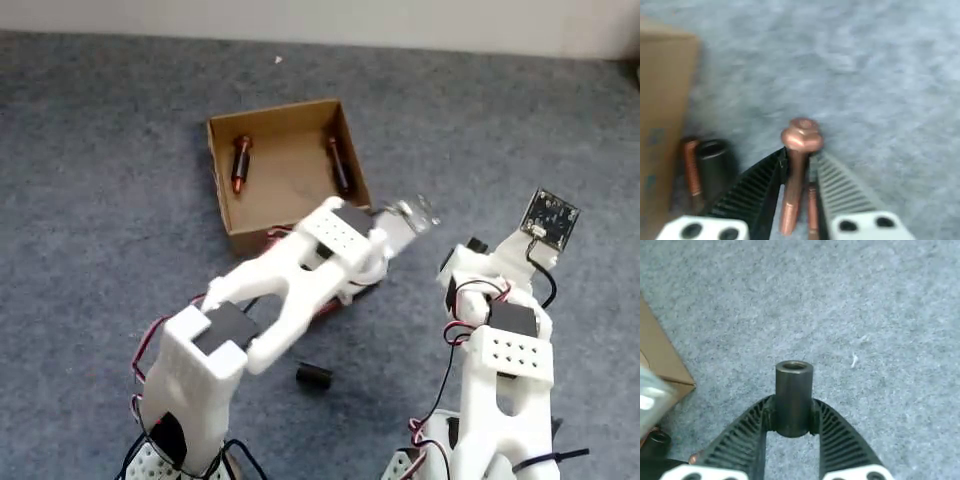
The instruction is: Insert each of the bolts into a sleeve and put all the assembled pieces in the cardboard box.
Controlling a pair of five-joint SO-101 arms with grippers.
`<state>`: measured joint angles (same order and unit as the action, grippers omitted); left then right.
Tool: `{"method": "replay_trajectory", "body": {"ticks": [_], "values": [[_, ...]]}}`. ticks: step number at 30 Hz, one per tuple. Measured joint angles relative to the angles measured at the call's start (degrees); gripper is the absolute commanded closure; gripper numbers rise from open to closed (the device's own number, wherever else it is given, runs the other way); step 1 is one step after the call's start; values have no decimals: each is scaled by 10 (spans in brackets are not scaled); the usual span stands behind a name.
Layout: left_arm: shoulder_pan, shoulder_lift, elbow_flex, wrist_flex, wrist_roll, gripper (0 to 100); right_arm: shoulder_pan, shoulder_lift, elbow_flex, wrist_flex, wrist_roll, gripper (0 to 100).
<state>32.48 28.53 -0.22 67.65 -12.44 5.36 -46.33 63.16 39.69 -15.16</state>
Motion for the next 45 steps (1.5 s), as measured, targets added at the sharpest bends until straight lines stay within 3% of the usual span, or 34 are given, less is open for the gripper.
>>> {"method": "replay_trajectory", "body": {"ticks": [14, 26, 34, 45], "values": [[0, -33, 22, 11, 33, 995, 0, -4, 0, 0, 0, 994], [-35, -347, 234, -17, 44, 995, 0, -4, 0, 0, 0, 994], [-68, -585, 364, -69, 210, 995, 0, -7, 0, 0, 0, 994], [-109, -847, 568, -257, 281, 995, -74, -251, 101, 0, 18, 994]]}}
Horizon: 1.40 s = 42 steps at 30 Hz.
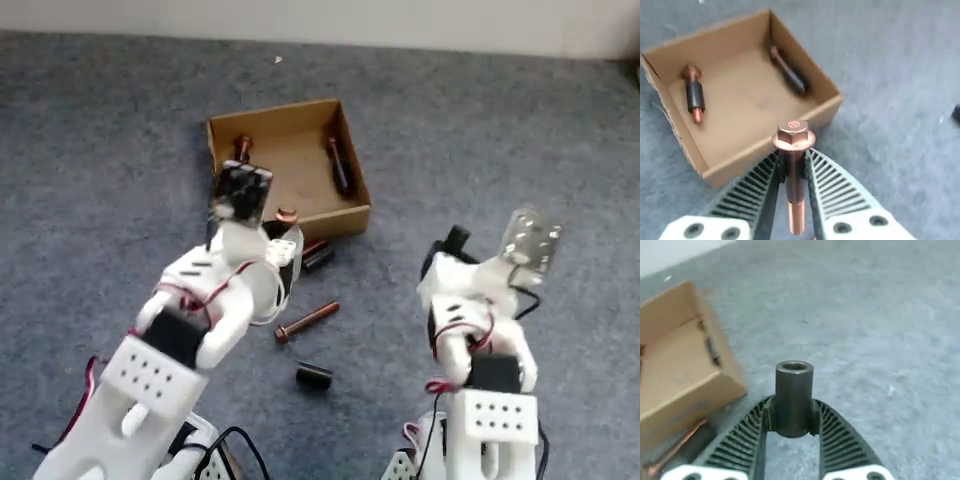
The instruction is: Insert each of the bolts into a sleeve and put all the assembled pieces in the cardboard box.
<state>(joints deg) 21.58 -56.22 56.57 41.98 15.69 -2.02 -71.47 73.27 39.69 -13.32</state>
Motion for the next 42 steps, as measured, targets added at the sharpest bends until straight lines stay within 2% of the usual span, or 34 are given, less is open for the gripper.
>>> {"method": "replay_trajectory", "body": {"ticks": [8, 14, 19, 23, 28, 33, 42], "values": [[1, -145, 55, -21, 55, 995, -142, -84, 86, -22, 70, 994], [0, -212, 66, -23, 97, 995, -222, -145, 185, -101, 147, 994], [0, -236, 66, -23, 124, 995, -275, -220, 223, -113, 179, 994], [1, -238, 82, -41, 161, 995, -306, -287, 226, -113, 203, 994], [2, -241, 175, -164, 180, 995, -333, -320, 226, -113, 222, 994], [36, -241, 229, -265, 182, 995, -334, -324, 226, -113, 222, 994], [40, -241, 226, -288, 182, 995, -334, -325, 226, -114, 222, 994]]}}
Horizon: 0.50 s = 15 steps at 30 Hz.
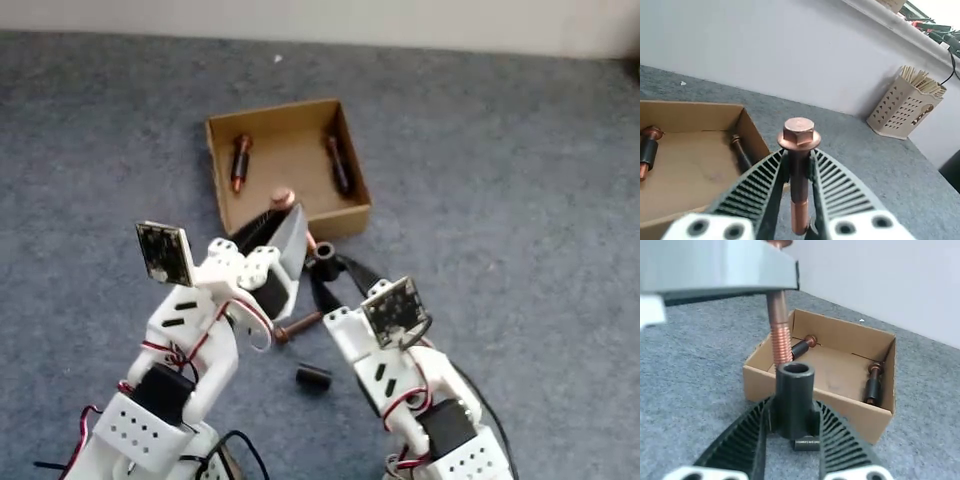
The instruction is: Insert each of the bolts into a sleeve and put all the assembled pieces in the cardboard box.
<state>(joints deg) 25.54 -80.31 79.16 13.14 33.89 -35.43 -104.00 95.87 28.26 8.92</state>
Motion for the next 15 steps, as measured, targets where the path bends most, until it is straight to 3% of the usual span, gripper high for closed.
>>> {"method": "replay_trajectory", "body": {"ticks": [15], "values": [[7, -4, -33, 0, 0, 995, -3, 0, 0, 0, 13, 994]]}}
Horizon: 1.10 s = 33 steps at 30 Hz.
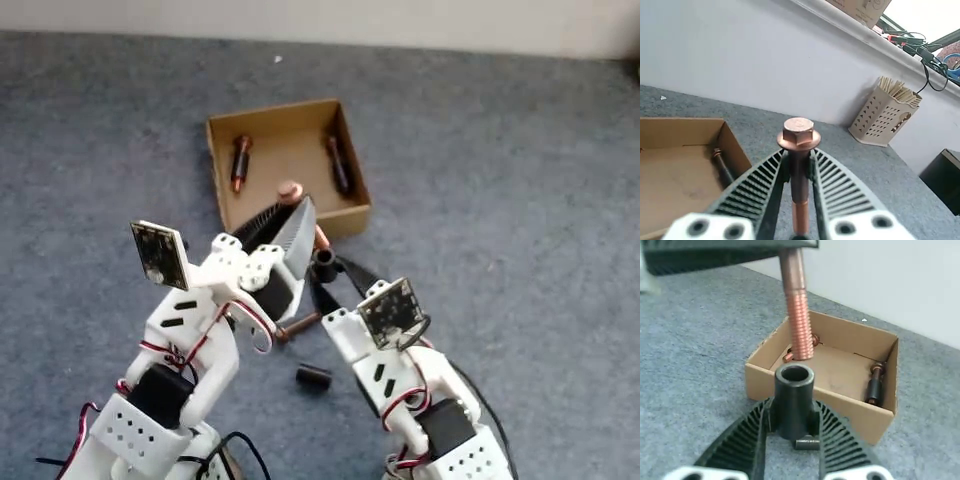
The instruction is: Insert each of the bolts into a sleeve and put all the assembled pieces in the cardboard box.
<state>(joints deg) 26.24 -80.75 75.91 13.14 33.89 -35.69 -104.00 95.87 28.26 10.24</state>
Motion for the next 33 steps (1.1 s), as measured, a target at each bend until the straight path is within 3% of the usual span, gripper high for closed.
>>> {"method": "replay_trajectory", "body": {"ticks": [10, 33], "values": [[41, -76, 18, 32, -33, 995, 0, -1, 0, 1, 25, 994], [18, -81, 67, 32, -47, 994, -2, -1, 0, 2, 26, 994]]}}
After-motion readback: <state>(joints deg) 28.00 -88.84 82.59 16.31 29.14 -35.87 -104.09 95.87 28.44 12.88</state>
